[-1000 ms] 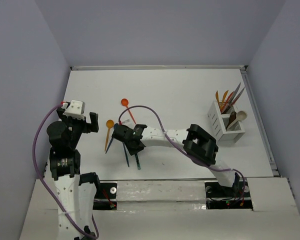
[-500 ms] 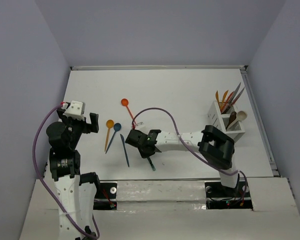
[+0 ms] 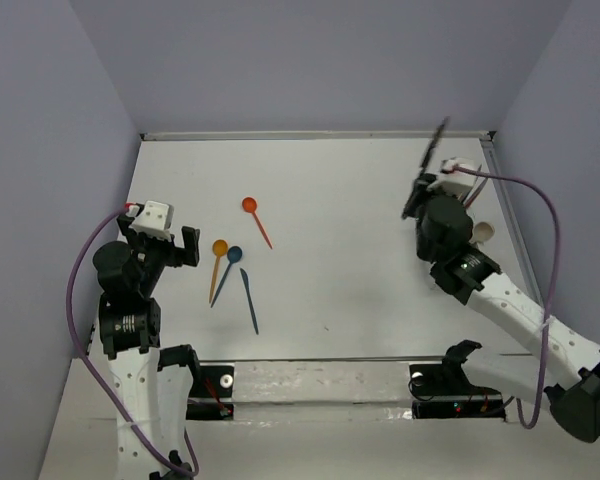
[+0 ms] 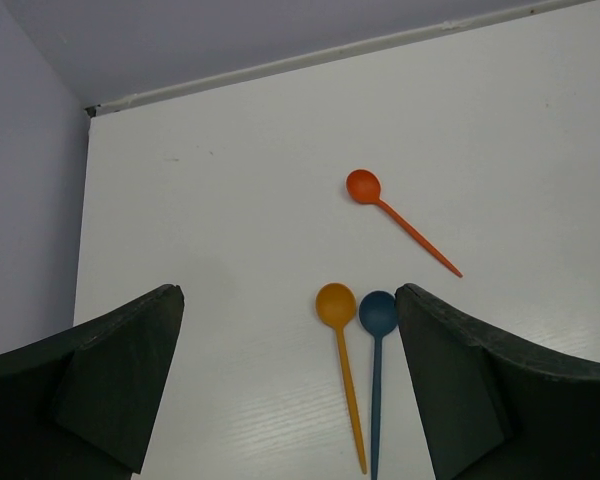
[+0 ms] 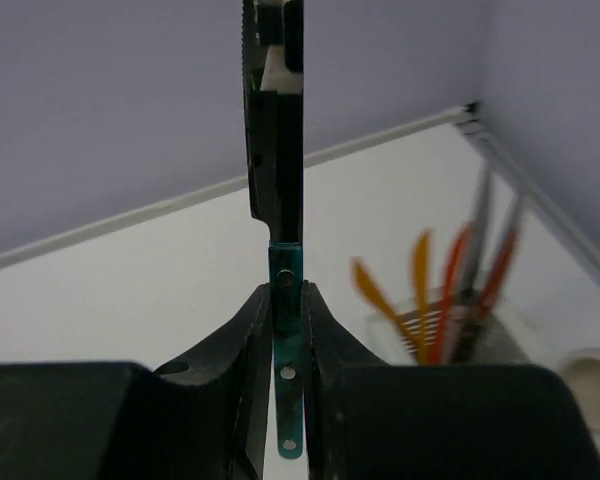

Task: Sort the eating utensils into containers

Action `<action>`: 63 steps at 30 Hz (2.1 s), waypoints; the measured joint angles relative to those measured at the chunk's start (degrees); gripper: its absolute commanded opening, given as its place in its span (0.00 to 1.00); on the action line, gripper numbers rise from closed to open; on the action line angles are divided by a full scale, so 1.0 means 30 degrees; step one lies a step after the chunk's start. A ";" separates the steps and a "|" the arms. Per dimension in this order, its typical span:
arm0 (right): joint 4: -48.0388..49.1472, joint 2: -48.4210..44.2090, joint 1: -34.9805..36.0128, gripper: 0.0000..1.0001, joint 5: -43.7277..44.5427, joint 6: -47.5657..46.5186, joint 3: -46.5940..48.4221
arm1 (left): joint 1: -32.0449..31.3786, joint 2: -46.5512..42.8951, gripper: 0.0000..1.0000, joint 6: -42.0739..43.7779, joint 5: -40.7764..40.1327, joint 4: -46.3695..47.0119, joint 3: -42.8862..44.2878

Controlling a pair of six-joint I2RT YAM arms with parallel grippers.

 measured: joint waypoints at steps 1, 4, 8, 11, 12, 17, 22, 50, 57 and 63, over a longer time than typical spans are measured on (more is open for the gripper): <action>0.1268 -0.0583 -0.1523 0.00 0.0233 -0.0219 -0.0911 | 0.0000 0.0000 0.99 0.0029 0.0058 0.0000 0.0000; 0.4218 -0.1282 -0.6237 0.00 0.1071 -0.0415 -0.2885 | 0.0007 0.0029 0.99 0.0073 0.0262 -0.0015 0.0000; 0.6557 0.0947 -0.8604 0.00 0.0765 -0.1020 -0.2994 | 0.0022 0.0073 0.99 0.0109 0.0466 -0.0117 0.0000; 0.7461 0.2623 -0.8990 0.00 0.0590 -0.1596 -0.2922 | 0.0029 0.0124 0.99 0.0117 0.0568 -0.0168 0.0000; 0.7752 0.3286 -0.9085 0.00 0.0554 -0.1749 -0.2922 | 0.0044 0.0146 0.99 0.0117 0.0612 -0.0182 0.0000; 0.9194 0.5195 -0.9661 0.00 0.0845 -0.2149 -0.2936 | 0.0233 0.0204 0.99 0.0124 0.0699 -0.0277 0.0000; 1.0134 0.5559 -0.9952 0.00 0.1129 -0.2033 -0.3672 | 0.0240 0.0204 0.99 0.0124 0.0765 -0.0270 0.0000; 0.5909 0.0583 -0.5625 0.67 -0.5311 -0.1311 -0.1647 | 0.0364 0.0372 0.99 0.0175 0.0787 -0.0262 0.0000; -0.1960 1.2976 -0.1931 0.63 -1.3333 -0.1384 1.3515 | 0.0459 0.1202 0.99 0.0138 -0.0007 -0.0262 -0.0007; -0.9624 2.4363 -0.0022 0.69 -1.6232 -0.1705 2.5806 | 0.0656 0.1056 0.99 0.0102 -0.0495 -0.0248 -0.0007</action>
